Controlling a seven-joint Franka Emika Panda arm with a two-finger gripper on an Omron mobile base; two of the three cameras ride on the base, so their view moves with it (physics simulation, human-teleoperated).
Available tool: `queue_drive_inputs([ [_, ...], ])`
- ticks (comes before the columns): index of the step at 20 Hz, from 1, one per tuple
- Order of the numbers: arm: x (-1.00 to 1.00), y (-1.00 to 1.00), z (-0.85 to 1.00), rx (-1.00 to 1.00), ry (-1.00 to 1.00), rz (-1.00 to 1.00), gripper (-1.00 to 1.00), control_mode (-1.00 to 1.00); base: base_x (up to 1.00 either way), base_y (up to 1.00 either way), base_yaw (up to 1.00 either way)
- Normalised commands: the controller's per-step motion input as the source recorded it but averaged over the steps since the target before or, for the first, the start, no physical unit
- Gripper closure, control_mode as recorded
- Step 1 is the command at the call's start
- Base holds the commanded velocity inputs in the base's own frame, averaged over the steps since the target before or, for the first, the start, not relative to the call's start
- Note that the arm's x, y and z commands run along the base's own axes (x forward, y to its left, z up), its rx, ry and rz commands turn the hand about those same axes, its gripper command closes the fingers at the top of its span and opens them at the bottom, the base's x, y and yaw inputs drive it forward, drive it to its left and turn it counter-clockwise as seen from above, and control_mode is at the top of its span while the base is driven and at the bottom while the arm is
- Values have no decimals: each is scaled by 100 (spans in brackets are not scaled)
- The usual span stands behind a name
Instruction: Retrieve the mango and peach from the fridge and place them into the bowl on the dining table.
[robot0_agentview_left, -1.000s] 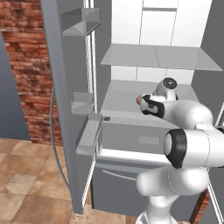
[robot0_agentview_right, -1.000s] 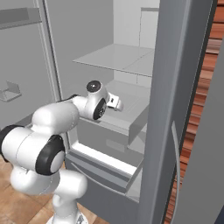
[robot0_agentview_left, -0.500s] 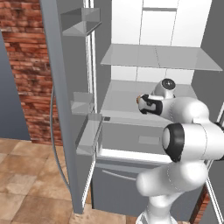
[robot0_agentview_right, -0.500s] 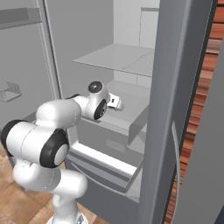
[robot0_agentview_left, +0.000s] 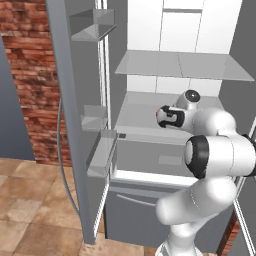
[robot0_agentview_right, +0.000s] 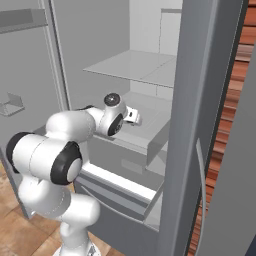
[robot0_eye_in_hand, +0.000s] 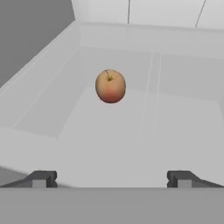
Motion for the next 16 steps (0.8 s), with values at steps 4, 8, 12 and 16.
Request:
queue_drive_inputs([
  [4,28,0,-10,0,0,3,-100,-100,0,0,0],
  [8,34,0,-7,0,0,2,-100,-100,0,0,0],
  [12,33,0,-9,0,0,2,-100,-100,0,0,0],
  [16,32,0,-15,0,0,1,-100,-100,0,0,0],
])
